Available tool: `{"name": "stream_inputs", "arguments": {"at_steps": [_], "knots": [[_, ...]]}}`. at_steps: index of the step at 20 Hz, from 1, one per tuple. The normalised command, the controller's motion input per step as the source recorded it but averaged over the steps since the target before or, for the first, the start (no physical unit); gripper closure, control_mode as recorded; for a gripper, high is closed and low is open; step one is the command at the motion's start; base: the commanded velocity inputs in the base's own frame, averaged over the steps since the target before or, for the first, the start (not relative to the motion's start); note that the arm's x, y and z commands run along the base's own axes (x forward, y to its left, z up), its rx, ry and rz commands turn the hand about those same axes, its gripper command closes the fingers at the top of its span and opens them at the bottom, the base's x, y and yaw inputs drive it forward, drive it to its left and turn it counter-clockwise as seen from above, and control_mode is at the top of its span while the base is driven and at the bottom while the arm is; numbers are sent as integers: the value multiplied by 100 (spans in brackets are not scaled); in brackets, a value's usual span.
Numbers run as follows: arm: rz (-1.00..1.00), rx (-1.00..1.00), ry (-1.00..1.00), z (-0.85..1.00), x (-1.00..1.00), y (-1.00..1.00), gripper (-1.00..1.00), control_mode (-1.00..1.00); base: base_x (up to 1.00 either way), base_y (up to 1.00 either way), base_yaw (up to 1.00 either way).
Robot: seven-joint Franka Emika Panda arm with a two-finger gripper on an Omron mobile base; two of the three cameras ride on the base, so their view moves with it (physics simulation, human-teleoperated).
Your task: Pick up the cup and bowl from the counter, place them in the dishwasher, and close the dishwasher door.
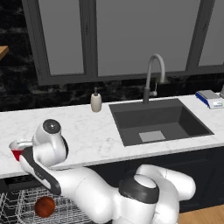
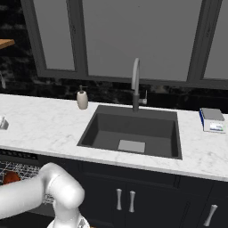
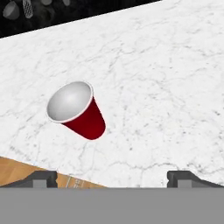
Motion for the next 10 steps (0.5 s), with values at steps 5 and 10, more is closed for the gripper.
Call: {"name": "stream_inputs", "arguments": {"at_steps": [5, 10], "knots": [[1, 0, 7, 0, 42, 0, -100, -100, 0, 0, 0], [7, 3, 9, 0, 46, 0, -100, -100, 0, 0, 0]]}}
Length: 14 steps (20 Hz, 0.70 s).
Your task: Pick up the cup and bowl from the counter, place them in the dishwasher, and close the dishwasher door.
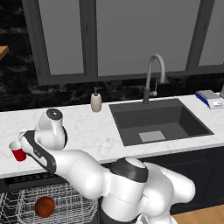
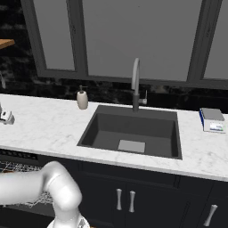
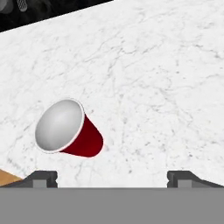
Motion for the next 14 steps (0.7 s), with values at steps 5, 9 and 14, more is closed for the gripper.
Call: {"name": "stream_inputs", "arguments": {"at_steps": [5, 9, 14], "knots": [[14, 2, 14, 0, 37, 0, -100, -100, 0, 0, 0], [15, 0, 10, 0, 3, 6, -100, -100, 0, 0, 0], [10, 0, 1, 0, -2, 30, -100, -100, 0, 0, 0]]}}
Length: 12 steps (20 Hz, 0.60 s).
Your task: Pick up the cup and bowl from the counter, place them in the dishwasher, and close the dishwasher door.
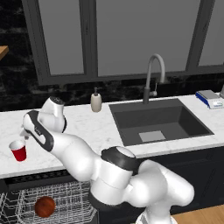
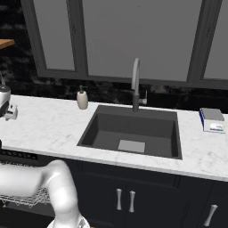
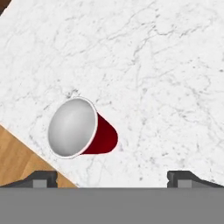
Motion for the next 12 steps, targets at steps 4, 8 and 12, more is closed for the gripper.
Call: {"name": "stream_inputs", "arguments": {"at_steps": [4, 8, 12], "knots": [[9, -2, -1, -6, -13, 40, -100, -100, 0, 0, 0], [3, -8, -5, -16, -3, 21, -100, -100, 0, 0, 0], [0, -11, -1, -9, 1, 19, -100, -100, 0, 0, 0]]}}
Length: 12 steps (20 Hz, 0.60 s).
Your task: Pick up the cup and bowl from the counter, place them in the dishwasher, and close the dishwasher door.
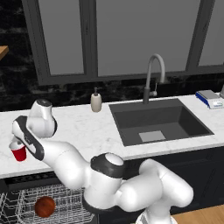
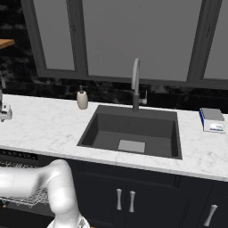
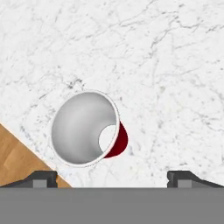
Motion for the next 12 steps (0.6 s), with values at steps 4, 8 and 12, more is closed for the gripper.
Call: {"name": "stream_inputs", "arguments": {"at_steps": [4, 8, 12], "knots": [[0, -10, 0, 0, 6, 35, -100, -100, 0, 0, 0], [0, -9, 3, 0, 9, 25, -100, -100, 0, 0, 0], [0, -4, 6, -15, 19, 0, -100, -100, 0, 0, 0]]}}
